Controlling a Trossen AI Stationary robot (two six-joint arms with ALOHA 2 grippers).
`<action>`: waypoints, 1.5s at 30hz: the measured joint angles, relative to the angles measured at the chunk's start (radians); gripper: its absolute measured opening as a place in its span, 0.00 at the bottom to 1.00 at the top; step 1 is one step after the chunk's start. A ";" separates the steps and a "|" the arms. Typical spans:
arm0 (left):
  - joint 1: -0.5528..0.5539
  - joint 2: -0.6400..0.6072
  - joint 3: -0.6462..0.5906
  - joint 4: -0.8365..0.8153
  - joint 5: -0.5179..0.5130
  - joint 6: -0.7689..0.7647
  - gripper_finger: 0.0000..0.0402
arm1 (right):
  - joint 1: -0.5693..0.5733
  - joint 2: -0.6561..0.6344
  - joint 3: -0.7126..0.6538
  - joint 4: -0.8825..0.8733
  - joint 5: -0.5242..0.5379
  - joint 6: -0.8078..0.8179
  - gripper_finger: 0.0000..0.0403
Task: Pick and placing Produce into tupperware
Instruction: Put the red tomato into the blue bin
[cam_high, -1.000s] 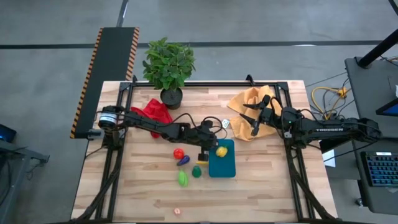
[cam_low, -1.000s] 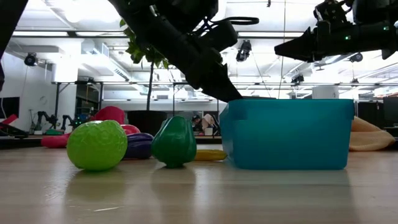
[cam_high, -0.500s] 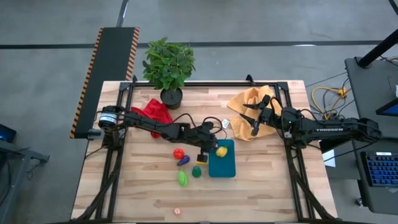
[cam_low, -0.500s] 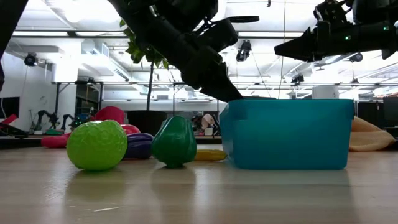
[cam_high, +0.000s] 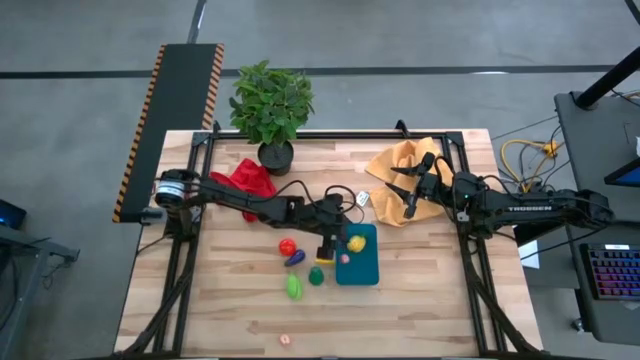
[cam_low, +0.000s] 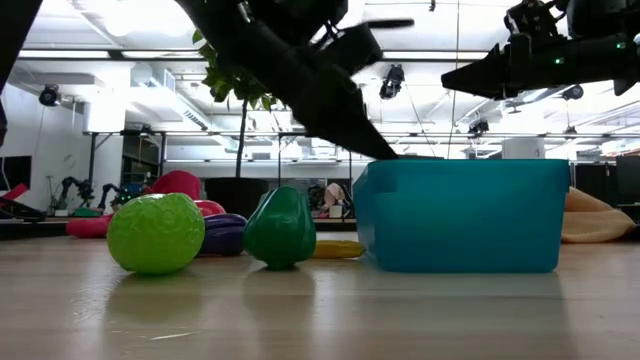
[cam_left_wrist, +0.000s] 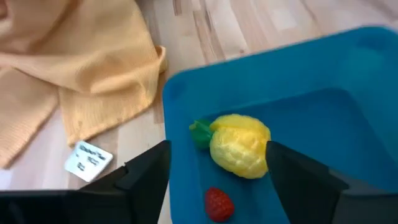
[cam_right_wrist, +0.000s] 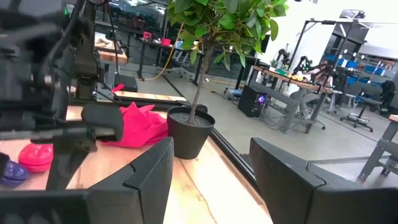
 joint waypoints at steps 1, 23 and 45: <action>-0.001 -0.011 0.000 -0.002 0.000 0.000 0.62 | 0.000 0.000 0.000 0.000 0.000 0.000 0.51; -0.104 -0.479 -0.020 -0.429 -0.069 -0.167 0.62 | -0.005 -0.001 0.000 -0.007 0.000 -0.003 0.51; -0.117 -0.313 -0.050 -0.832 -0.070 -0.525 0.62 | -0.005 0.000 0.000 -0.007 0.000 0.000 0.51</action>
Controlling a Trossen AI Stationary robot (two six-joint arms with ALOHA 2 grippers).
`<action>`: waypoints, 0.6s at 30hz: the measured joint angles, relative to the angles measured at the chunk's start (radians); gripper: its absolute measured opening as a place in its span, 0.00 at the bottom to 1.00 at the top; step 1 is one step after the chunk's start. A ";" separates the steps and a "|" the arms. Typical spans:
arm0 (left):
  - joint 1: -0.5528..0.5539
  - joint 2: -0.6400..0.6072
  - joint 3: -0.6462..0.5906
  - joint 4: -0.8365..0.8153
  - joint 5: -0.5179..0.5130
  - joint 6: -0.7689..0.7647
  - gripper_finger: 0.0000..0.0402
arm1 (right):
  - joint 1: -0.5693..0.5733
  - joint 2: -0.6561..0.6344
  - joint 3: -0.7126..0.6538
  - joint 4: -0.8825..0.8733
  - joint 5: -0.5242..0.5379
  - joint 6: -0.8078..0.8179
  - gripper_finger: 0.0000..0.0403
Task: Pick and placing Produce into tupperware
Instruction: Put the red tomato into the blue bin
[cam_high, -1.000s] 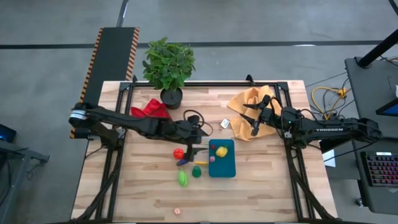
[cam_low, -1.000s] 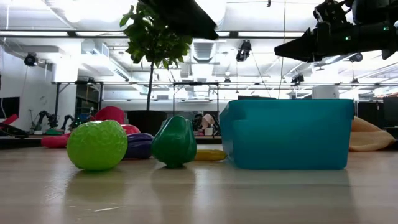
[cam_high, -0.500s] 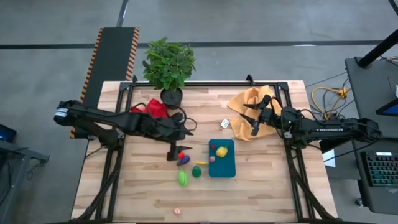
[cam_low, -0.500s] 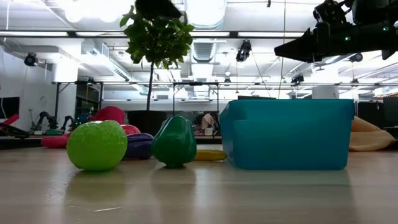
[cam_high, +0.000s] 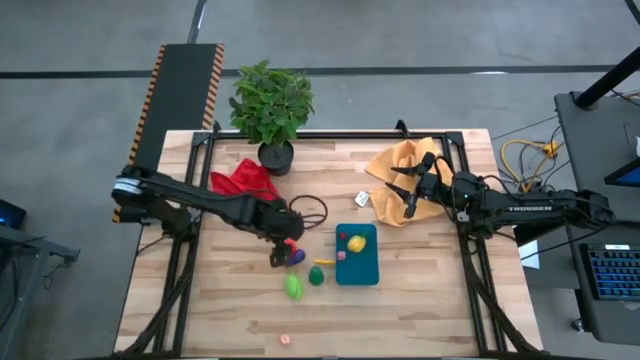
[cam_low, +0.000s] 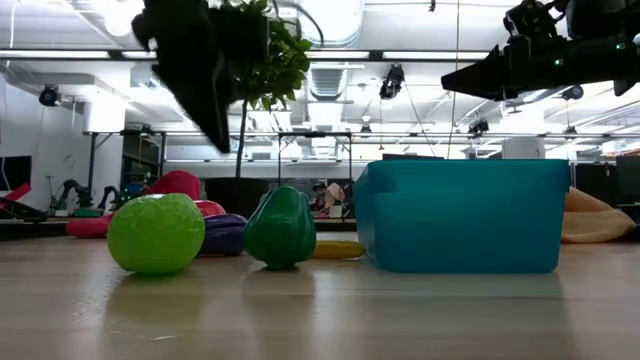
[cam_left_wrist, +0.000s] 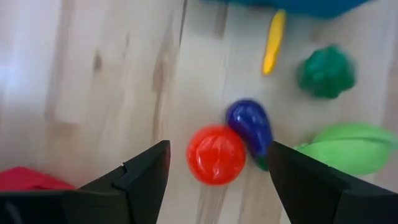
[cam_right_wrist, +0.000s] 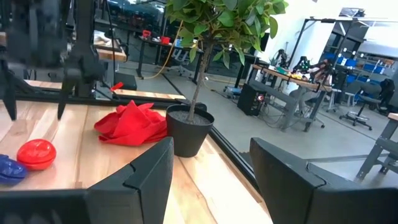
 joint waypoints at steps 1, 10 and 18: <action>0.000 0.017 0.000 -0.008 0.002 0.000 0.62 | 0.000 0.000 0.000 0.000 0.000 0.000 0.51; 0.001 0.110 0.000 -0.045 0.108 0.001 0.62 | 0.000 0.000 0.000 -0.002 0.000 0.000 0.51; 0.003 0.080 0.017 -0.113 0.110 0.001 0.62 | 0.000 0.000 0.000 -0.002 0.000 0.000 0.51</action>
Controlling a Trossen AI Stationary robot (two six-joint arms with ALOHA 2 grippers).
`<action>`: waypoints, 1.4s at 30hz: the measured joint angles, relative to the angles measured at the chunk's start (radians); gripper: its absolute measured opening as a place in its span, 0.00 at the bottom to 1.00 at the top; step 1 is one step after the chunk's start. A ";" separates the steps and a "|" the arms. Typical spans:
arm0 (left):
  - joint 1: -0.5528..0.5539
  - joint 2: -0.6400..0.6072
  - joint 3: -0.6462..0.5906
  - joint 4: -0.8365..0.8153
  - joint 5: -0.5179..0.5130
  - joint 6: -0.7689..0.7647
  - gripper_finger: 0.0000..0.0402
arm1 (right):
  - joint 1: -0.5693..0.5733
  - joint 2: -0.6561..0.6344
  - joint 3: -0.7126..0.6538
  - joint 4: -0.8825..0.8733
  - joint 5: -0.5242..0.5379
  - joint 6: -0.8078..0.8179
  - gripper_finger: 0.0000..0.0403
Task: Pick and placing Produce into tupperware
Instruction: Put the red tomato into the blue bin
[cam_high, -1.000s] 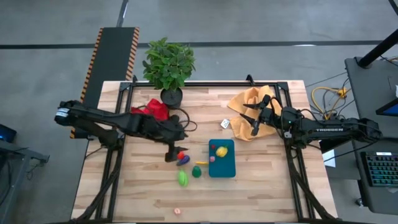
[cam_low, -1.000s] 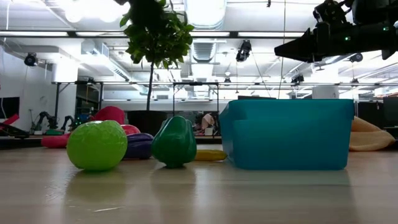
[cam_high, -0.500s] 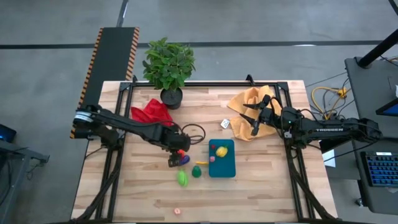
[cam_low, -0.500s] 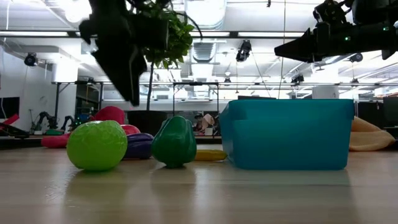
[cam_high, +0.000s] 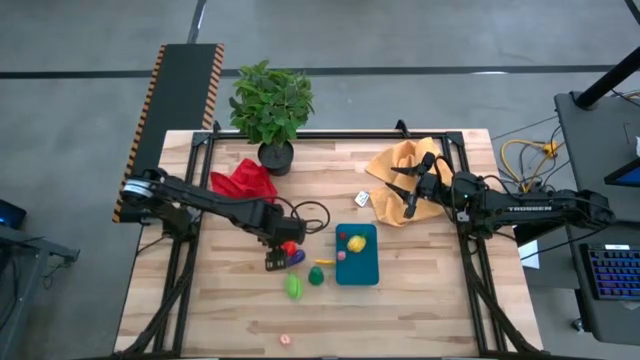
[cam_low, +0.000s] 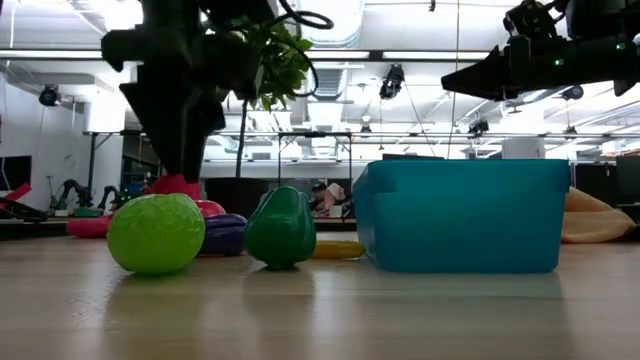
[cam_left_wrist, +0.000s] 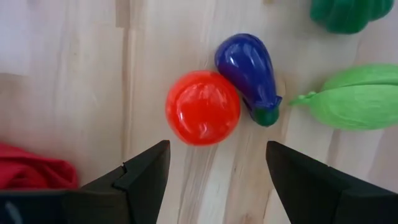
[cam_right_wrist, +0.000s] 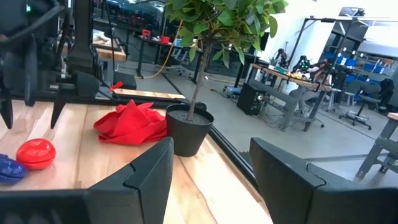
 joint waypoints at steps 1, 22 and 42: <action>0.000 -0.004 0.002 0.002 -0.005 0.000 0.62 | 0.000 0.000 0.000 0.000 0.000 0.000 0.51; 0.079 -0.007 0.029 -0.100 -0.008 -0.002 0.80 | 0.000 0.000 0.000 0.000 0.000 -0.001 0.51; 0.050 0.002 0.021 -0.018 -0.021 -0.082 0.87 | 0.000 0.000 0.000 0.000 0.000 -0.003 0.51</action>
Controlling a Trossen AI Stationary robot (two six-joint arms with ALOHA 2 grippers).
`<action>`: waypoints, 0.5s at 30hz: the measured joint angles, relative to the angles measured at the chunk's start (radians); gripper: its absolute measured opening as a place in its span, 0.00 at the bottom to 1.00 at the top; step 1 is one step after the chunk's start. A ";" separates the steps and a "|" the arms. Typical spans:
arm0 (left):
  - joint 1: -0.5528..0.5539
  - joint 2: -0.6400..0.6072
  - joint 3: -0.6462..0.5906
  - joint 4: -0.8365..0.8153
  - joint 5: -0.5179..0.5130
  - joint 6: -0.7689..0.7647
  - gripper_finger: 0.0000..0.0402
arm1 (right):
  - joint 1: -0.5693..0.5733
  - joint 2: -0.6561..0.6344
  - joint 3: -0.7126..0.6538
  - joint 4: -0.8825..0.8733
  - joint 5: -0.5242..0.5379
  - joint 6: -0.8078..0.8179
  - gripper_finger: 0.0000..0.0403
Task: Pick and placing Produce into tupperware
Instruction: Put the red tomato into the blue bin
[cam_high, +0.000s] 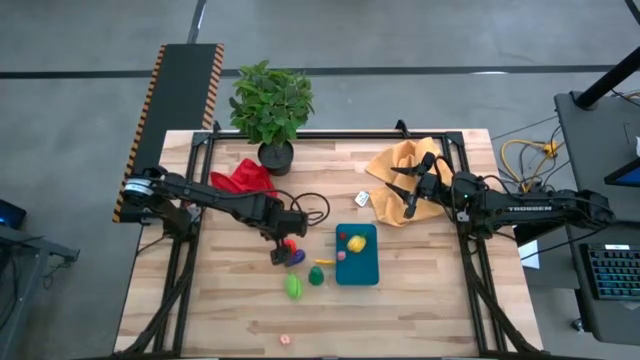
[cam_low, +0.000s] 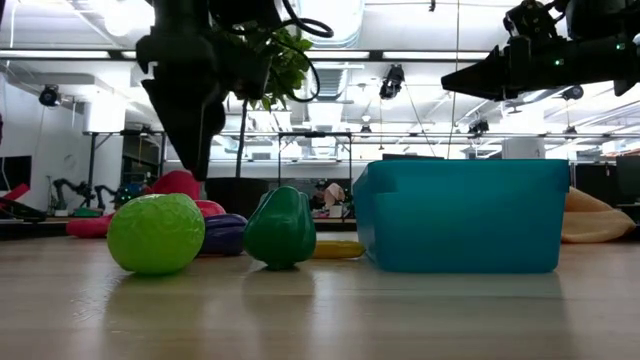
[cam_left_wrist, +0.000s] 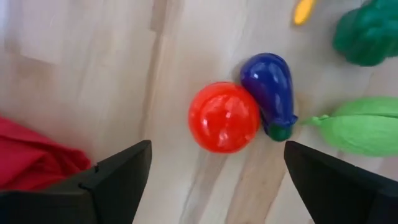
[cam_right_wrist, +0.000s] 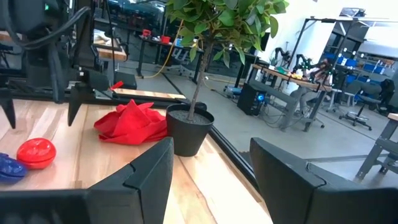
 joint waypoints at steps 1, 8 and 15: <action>0.000 0.000 0.000 0.002 -0.014 -0.006 0.87 | 0.000 0.000 0.000 0.000 0.000 0.000 0.51; -0.007 0.000 -0.020 0.058 -0.044 -0.024 0.87 | 0.000 0.000 0.000 0.000 0.000 0.000 0.51; -0.035 0.000 -0.028 0.057 -0.070 -0.014 0.87 | 0.000 0.000 0.000 0.000 0.000 0.000 0.51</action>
